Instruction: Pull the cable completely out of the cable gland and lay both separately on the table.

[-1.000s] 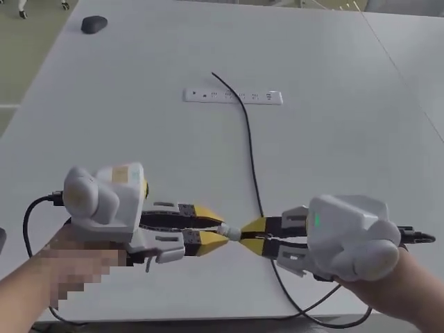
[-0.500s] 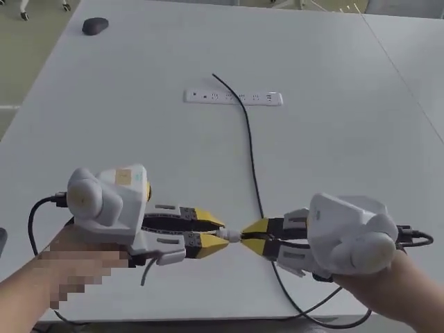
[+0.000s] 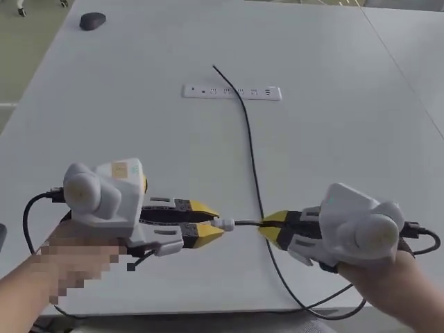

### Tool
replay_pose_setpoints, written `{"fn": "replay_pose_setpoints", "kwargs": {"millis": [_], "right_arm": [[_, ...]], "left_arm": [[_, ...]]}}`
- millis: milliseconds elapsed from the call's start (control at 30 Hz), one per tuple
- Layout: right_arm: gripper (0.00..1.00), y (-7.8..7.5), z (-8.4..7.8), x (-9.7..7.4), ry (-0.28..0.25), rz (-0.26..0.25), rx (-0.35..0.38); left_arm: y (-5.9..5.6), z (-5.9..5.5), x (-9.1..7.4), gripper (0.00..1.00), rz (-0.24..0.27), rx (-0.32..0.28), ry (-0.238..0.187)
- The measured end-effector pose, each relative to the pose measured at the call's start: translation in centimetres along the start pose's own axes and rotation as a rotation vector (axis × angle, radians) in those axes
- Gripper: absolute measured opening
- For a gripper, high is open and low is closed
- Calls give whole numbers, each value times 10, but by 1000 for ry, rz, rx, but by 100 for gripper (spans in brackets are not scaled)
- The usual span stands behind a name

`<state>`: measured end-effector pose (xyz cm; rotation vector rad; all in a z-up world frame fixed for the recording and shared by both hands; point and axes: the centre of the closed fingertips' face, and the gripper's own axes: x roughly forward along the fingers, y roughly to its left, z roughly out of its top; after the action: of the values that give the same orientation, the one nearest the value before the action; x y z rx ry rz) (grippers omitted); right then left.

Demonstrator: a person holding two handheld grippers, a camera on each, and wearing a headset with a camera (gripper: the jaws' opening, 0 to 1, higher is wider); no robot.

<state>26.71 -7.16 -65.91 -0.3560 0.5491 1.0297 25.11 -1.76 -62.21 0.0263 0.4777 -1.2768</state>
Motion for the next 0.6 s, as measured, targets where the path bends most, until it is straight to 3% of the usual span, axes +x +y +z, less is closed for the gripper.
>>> {"fn": "replay_pose_setpoints", "kwargs": {"millis": [300, 600], "right_arm": [[0, -19, -24, -5, 8, -117, 147], [0, -40, -52, -6, 29, -237, 275]], "left_arm": [[-1, 4, 2, 15, 17, -27, -4], [-3, 2, 8, 14, 41, -17, 7]]}}
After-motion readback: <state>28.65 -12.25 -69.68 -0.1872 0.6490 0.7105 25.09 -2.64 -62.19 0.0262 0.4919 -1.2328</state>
